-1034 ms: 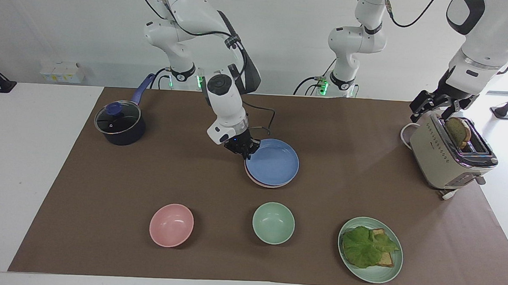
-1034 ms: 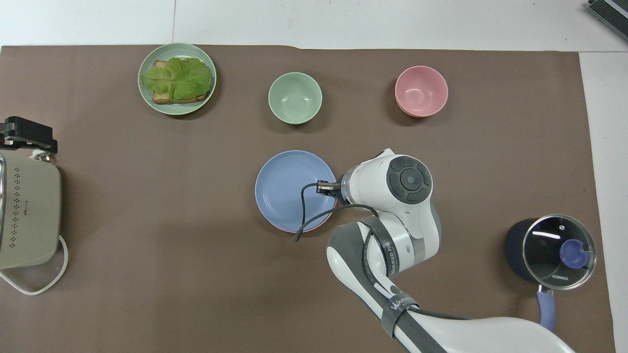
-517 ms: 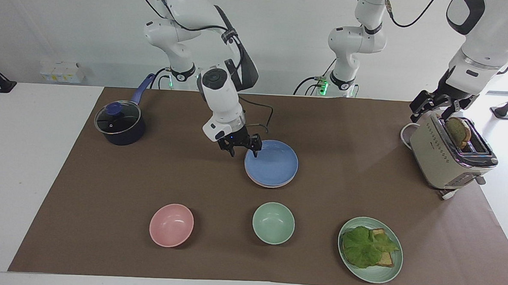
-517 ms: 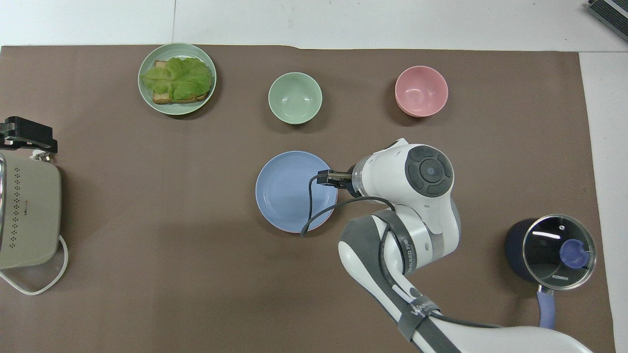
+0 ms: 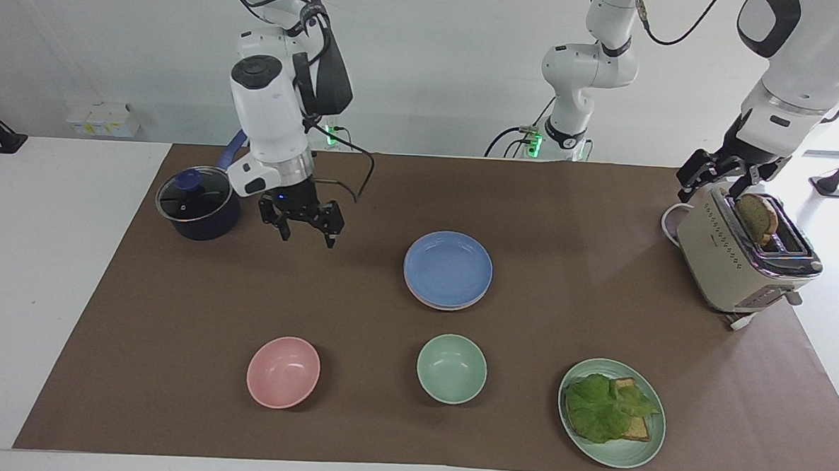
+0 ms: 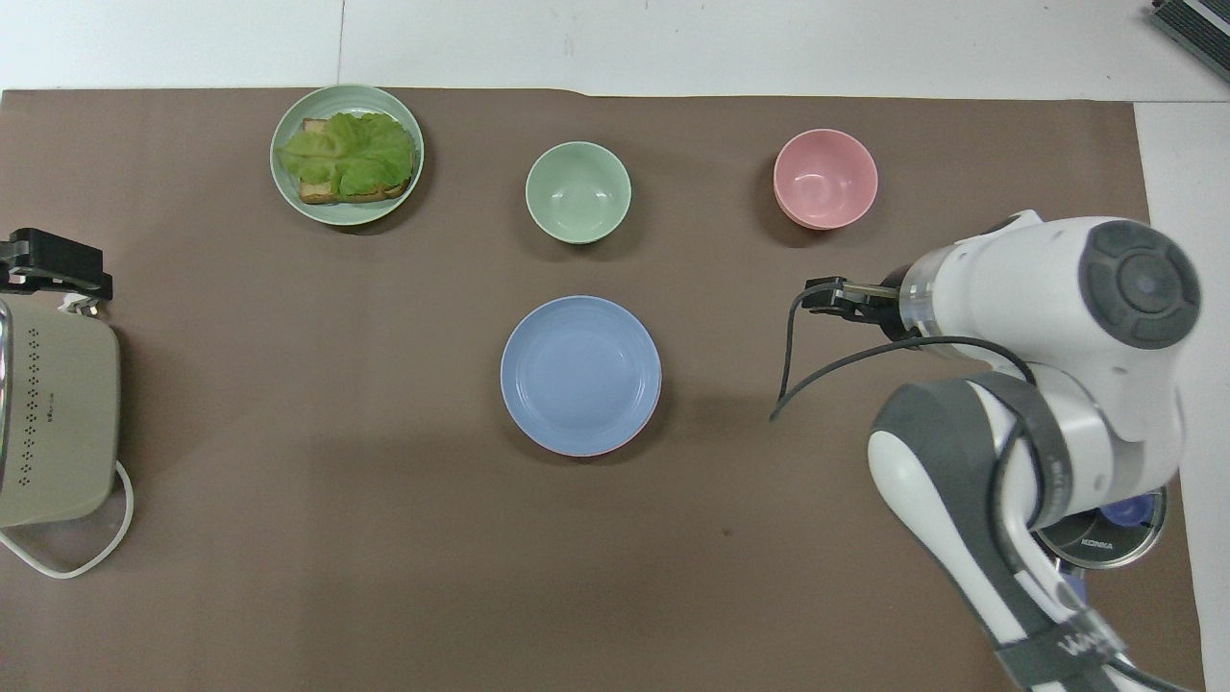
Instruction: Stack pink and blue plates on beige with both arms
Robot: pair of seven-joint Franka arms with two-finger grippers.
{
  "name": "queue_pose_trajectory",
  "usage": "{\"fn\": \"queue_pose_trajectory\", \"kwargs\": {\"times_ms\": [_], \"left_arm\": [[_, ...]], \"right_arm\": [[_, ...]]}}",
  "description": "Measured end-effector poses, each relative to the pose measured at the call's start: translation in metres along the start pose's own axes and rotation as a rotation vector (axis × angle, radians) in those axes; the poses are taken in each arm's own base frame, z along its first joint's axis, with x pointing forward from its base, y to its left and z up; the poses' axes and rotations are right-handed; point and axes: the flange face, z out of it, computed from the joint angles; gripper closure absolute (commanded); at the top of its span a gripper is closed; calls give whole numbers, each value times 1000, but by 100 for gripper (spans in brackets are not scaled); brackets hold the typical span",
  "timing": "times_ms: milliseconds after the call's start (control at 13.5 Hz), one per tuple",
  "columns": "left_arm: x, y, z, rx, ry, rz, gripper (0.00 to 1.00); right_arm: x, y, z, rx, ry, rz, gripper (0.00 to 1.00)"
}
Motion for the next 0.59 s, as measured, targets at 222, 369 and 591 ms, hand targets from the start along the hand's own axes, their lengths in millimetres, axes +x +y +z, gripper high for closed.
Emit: {"fn": "queue_pose_trajectory", "kwargs": {"times_ms": [222,369,591], "left_arm": [[0,0,0,0,0,0,0],[0,0,0,0,0,0,0],[0,0,0,0,0,0,0]], "right_arm": [[11,64,-60,-25,-10,33,0],[20,90,-108,-46,-25,17,0],[21,91,-155,-83,-38,1,0]]}}
